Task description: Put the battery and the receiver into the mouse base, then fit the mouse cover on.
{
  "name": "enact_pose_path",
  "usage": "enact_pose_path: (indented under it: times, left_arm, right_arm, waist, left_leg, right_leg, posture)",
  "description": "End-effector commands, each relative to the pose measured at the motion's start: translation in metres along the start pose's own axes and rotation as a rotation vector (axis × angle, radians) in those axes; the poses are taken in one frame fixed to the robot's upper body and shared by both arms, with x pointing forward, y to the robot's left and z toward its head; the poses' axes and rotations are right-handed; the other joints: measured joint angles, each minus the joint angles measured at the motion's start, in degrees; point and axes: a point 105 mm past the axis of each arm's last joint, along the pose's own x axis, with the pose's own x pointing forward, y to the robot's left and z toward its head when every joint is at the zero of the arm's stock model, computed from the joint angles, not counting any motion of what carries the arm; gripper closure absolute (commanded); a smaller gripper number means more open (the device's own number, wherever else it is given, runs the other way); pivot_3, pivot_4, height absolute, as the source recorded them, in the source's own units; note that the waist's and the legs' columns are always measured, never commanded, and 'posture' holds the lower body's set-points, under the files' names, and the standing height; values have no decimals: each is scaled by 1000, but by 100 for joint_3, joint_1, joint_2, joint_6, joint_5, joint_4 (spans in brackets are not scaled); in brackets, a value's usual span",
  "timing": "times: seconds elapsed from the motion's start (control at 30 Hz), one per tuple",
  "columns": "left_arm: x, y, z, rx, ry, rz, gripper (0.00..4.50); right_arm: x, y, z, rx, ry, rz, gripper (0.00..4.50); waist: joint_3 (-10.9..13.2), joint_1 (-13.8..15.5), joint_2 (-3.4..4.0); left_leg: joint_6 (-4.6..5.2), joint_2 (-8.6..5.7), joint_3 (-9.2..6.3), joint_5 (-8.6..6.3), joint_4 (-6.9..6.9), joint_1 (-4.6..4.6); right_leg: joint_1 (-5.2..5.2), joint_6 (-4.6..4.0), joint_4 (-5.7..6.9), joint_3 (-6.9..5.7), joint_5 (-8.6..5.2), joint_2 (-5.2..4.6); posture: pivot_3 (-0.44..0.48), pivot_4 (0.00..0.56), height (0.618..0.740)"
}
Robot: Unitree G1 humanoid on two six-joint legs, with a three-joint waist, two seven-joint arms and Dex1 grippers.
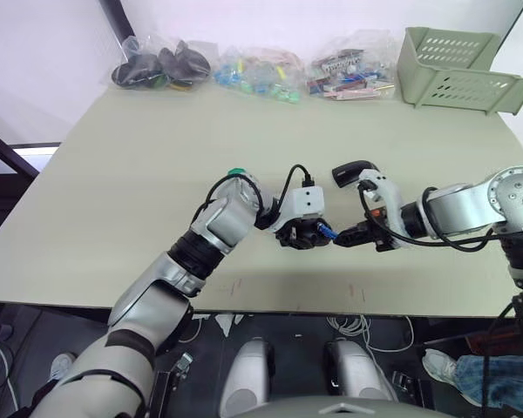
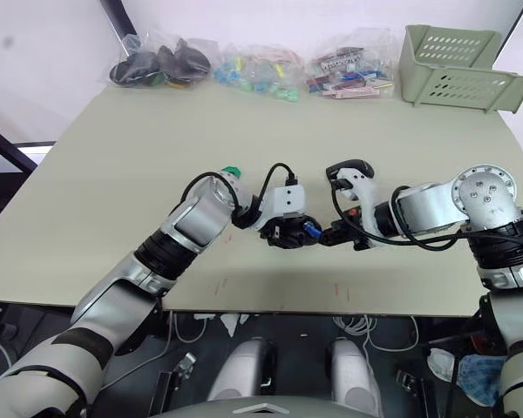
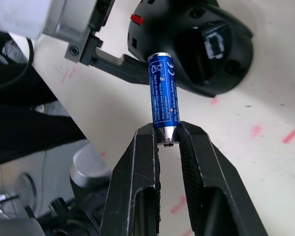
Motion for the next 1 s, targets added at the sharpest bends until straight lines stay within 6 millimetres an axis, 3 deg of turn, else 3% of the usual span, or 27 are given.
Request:
enact_pose_path:
  times: [0.03,0.63,1.0]
  left_arm:
    - [15,-11,-16,-24,63,-35,1496]
    - [12,-9,-19,-26,72,-29,1496]
    - [14,-11,-18,-34,69,-27,1496]
  right_arm:
    - [0,11,8,-19,-40,10,4378]
    - [4,-10,15,50,-7,-107,4378]
    - [6,-15,7,42,76,-123,4378]
  waist:
    - [0,0,0]
    - [0,-5,0]
    - [0,-2,1]
  left_leg:
    - [0,1,0,0,0,0]
    - [2,14,-7,-2,-7,-2]
    - [20,13,-14,-12,-20,-10]
  right_leg:
    - [0,0,0,0,0,1]
    - [-2,-1,-11,0,0,-3]
    - [-3,-2,-43,-2,1,-12]
  posture:
    - [0,150,740]
    - [0,150,740]
    - [0,150,740]
